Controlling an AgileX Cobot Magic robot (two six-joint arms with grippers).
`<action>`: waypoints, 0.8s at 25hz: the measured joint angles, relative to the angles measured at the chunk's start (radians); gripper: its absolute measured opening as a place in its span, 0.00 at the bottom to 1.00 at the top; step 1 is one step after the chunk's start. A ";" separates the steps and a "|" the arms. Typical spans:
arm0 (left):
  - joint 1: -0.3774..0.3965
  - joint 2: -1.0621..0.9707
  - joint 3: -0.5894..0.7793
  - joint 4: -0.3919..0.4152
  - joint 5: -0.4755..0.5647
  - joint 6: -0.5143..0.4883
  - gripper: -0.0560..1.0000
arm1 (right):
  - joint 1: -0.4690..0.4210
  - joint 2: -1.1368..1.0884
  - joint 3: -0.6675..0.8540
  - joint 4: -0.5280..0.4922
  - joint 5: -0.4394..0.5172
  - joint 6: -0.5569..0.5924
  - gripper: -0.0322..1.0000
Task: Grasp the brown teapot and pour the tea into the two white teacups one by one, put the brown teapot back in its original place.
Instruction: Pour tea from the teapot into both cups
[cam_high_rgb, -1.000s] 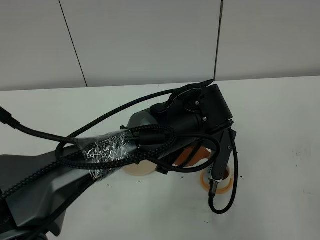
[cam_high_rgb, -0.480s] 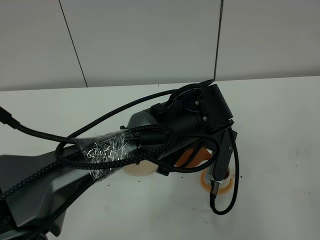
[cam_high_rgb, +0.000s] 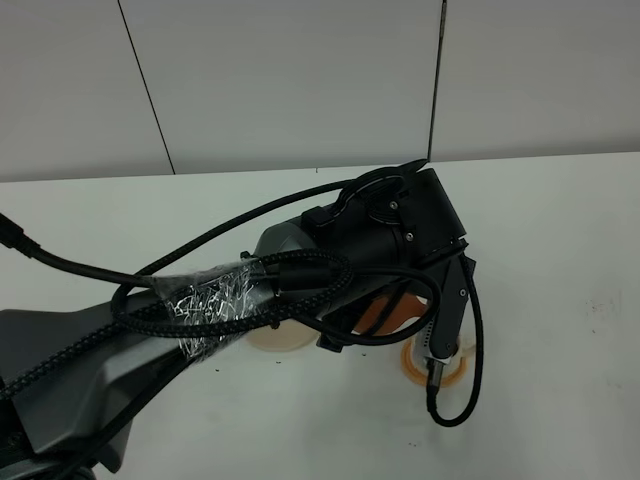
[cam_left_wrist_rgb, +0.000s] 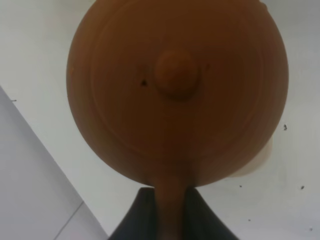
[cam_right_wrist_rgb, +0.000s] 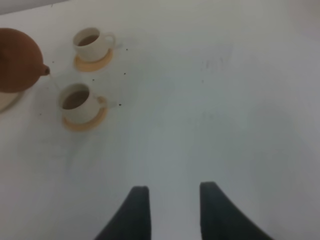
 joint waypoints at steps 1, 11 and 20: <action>0.000 0.000 0.000 0.000 0.000 -0.008 0.21 | 0.000 0.000 0.000 0.000 0.000 0.000 0.27; 0.002 0.000 0.000 -0.060 -0.001 -0.021 0.21 | 0.000 0.000 0.000 0.000 0.000 0.000 0.27; 0.084 0.000 0.000 -0.254 -0.002 -0.021 0.21 | 0.000 0.000 0.000 0.000 0.000 0.000 0.27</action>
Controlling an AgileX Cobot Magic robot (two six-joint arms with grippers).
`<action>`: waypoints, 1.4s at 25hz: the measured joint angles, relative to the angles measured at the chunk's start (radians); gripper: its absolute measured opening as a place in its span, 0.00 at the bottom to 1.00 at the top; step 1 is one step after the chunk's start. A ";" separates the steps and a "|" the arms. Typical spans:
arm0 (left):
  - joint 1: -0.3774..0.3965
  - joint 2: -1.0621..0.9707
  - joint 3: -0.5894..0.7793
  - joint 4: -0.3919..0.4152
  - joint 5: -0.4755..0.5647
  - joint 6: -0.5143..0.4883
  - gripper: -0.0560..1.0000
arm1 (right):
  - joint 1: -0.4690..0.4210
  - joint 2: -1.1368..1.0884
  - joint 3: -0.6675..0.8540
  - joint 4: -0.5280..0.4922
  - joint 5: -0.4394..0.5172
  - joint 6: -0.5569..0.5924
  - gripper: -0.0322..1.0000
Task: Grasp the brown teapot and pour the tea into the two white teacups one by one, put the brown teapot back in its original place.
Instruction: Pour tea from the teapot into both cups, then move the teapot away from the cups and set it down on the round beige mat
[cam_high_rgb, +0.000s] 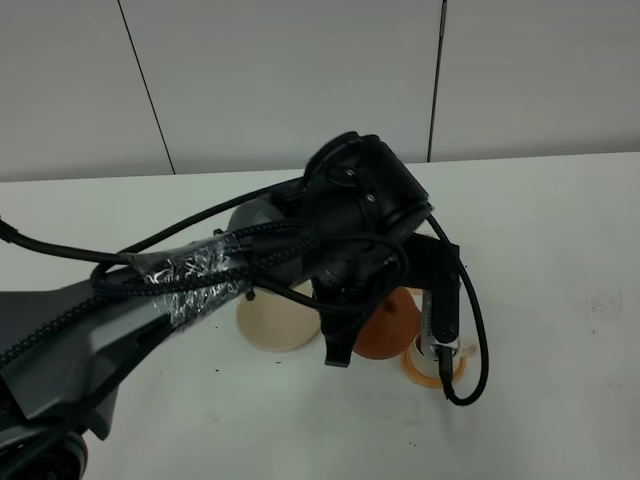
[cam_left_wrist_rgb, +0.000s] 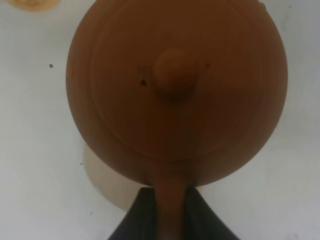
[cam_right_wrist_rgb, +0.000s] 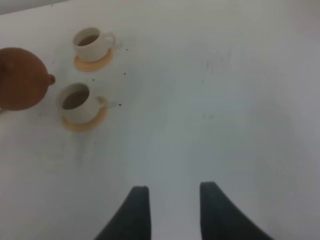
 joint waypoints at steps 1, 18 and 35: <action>0.007 0.000 0.000 -0.010 0.001 0.000 0.21 | 0.000 0.000 0.000 0.000 0.000 0.000 0.27; 0.138 -0.022 -0.020 -0.276 0.033 0.086 0.21 | 0.000 0.000 0.000 0.000 0.000 0.000 0.27; 0.162 -0.022 -0.020 -0.295 0.010 0.095 0.21 | 0.000 0.000 0.000 0.000 0.000 0.000 0.27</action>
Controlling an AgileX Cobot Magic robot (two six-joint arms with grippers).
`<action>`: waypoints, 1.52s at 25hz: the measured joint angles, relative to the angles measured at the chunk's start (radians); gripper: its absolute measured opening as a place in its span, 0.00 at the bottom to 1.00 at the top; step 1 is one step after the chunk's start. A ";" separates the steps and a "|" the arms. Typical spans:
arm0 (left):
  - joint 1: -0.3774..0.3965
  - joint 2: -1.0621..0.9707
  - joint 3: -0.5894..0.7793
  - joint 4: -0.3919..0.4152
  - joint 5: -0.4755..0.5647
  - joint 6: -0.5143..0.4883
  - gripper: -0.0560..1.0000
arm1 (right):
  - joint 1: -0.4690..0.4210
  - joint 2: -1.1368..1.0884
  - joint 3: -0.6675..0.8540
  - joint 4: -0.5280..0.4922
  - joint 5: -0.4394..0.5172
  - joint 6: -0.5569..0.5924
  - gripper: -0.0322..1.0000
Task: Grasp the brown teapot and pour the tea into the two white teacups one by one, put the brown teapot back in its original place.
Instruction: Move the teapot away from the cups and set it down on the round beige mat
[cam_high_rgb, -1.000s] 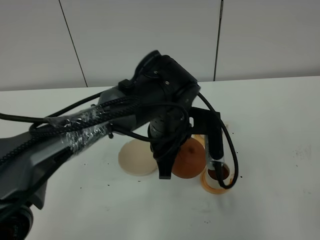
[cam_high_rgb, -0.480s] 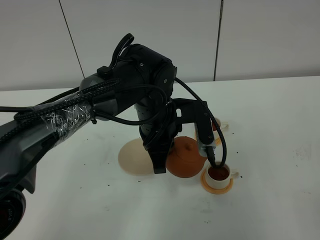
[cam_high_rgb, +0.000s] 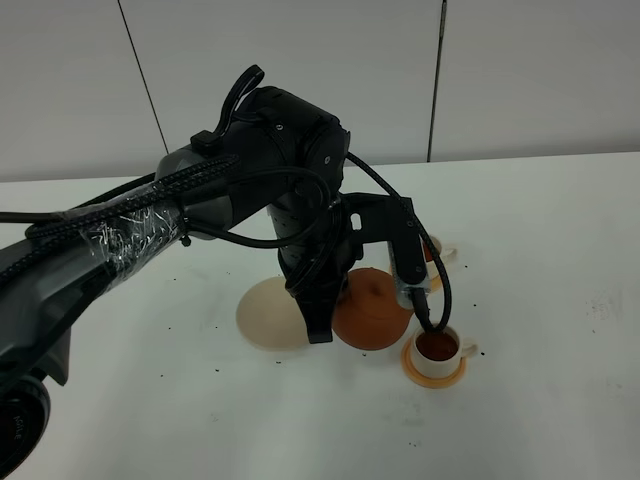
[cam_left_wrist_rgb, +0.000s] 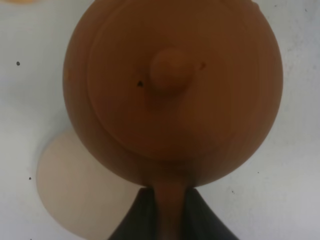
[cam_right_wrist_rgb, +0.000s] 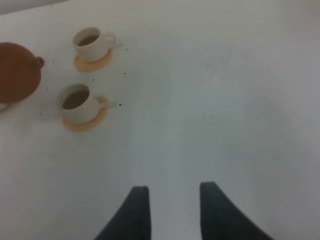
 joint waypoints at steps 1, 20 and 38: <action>0.004 0.000 0.000 -0.006 -0.001 -0.001 0.21 | 0.000 0.000 0.000 0.000 0.000 0.000 0.27; 0.193 -0.002 0.133 -0.031 -0.114 -0.135 0.21 | 0.000 0.000 0.000 0.001 0.000 0.000 0.27; 0.217 -0.034 0.259 0.015 -0.253 -0.248 0.21 | 0.000 0.000 0.000 0.001 0.000 0.000 0.27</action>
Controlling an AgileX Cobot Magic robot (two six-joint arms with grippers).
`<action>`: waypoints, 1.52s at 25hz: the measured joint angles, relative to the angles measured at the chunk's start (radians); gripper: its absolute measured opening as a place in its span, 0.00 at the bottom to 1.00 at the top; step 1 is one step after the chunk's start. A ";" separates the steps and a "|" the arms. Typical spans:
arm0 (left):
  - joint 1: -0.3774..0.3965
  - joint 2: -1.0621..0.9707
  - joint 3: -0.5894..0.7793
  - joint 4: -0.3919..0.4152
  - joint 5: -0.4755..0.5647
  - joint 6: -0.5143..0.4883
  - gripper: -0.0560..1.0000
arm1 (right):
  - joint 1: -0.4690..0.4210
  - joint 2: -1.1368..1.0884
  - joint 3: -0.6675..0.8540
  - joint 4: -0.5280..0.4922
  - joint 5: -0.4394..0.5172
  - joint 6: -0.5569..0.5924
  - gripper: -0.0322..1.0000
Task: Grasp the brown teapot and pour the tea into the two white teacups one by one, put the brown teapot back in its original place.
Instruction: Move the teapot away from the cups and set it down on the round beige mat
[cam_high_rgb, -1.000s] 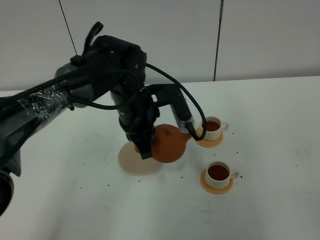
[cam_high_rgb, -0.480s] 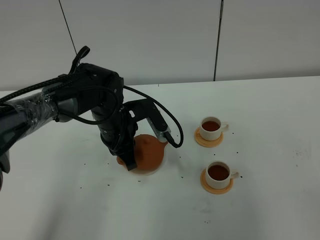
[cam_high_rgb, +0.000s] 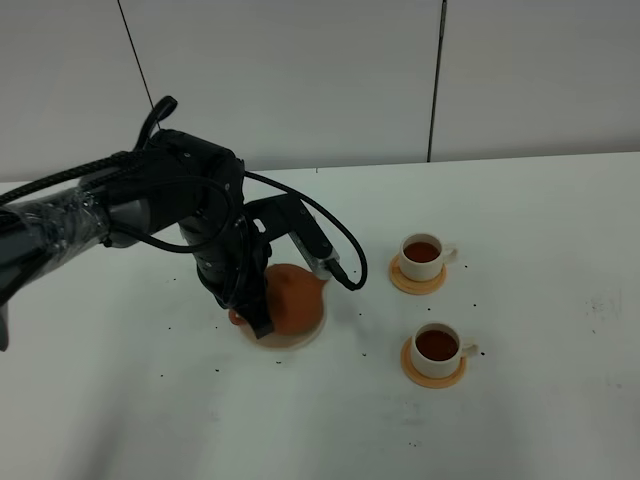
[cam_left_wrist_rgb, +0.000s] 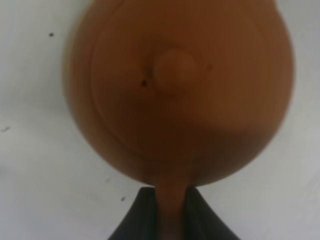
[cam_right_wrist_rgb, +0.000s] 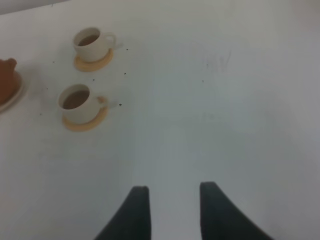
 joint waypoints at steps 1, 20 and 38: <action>0.000 -0.012 0.000 0.006 0.001 -0.003 0.21 | 0.000 0.000 0.000 0.000 0.000 0.000 0.27; 0.019 -0.055 0.128 0.021 -0.103 -0.011 0.21 | 0.000 0.000 0.000 0.000 0.000 0.000 0.27; 0.019 -0.052 0.129 0.021 -0.137 -0.008 0.21 | 0.000 0.000 0.000 0.000 0.000 0.000 0.27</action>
